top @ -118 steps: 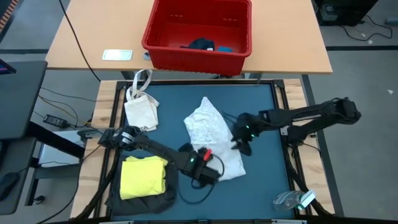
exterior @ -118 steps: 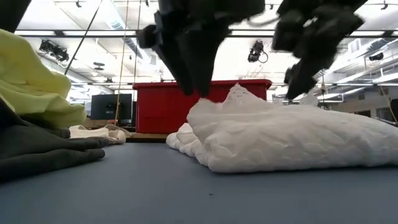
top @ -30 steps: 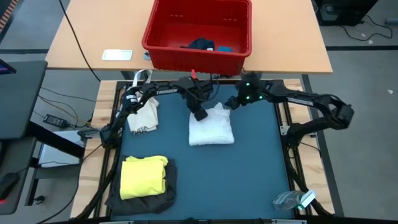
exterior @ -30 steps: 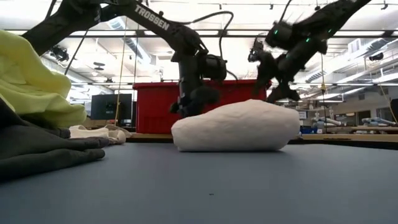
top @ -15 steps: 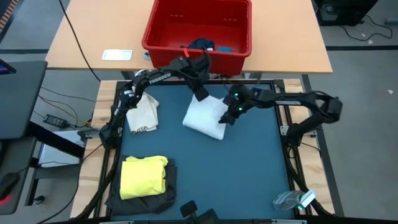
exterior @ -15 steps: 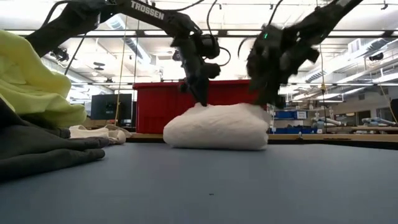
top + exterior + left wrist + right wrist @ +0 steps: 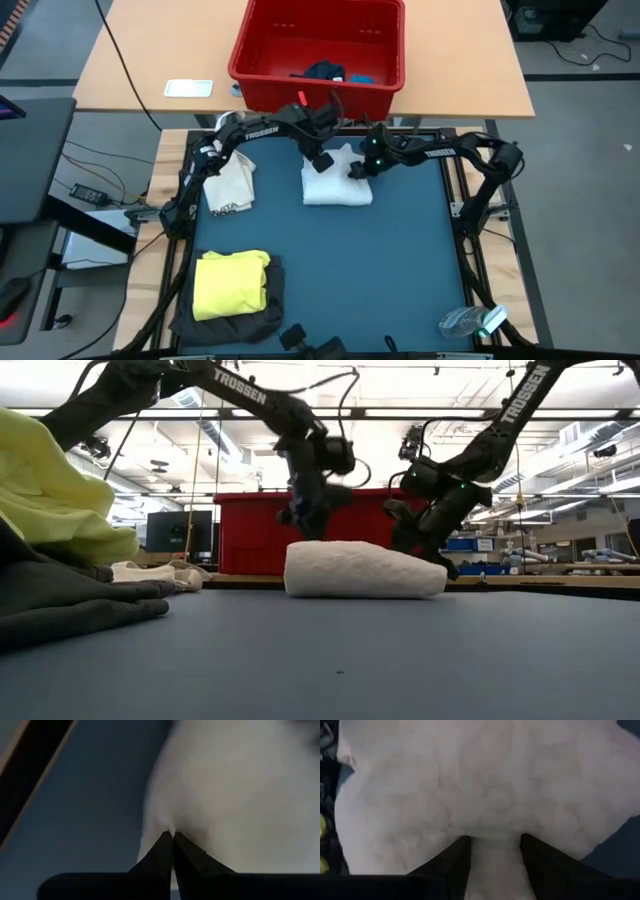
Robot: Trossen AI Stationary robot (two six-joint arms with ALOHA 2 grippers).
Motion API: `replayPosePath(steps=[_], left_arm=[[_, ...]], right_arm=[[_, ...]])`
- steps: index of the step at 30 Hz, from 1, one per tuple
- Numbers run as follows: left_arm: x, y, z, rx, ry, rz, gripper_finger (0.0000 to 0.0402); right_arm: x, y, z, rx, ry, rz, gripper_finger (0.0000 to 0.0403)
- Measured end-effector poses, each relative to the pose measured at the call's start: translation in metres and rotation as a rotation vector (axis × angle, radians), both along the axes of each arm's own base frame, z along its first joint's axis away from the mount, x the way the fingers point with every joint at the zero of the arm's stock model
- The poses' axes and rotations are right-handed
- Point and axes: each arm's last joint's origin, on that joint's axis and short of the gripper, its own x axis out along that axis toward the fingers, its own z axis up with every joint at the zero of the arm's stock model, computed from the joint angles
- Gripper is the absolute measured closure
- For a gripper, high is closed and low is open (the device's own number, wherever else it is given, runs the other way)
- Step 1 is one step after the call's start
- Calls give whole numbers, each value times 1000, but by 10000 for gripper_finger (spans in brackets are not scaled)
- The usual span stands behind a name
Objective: Fold laundry
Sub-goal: Fold the white blouse
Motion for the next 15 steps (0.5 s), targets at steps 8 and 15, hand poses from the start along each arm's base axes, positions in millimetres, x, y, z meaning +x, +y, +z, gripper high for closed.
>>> replayPosePath(steps=[8, 15], left_arm=[[-31, 17, -30, -54, 170, 128, 388], [-23, 3, 9, -9, 34, 90, 388]], right_arm=[[-1, 14, 11, -48, 56, 32, 218], [-4, 22, 33, -88, 10, 55, 218]])
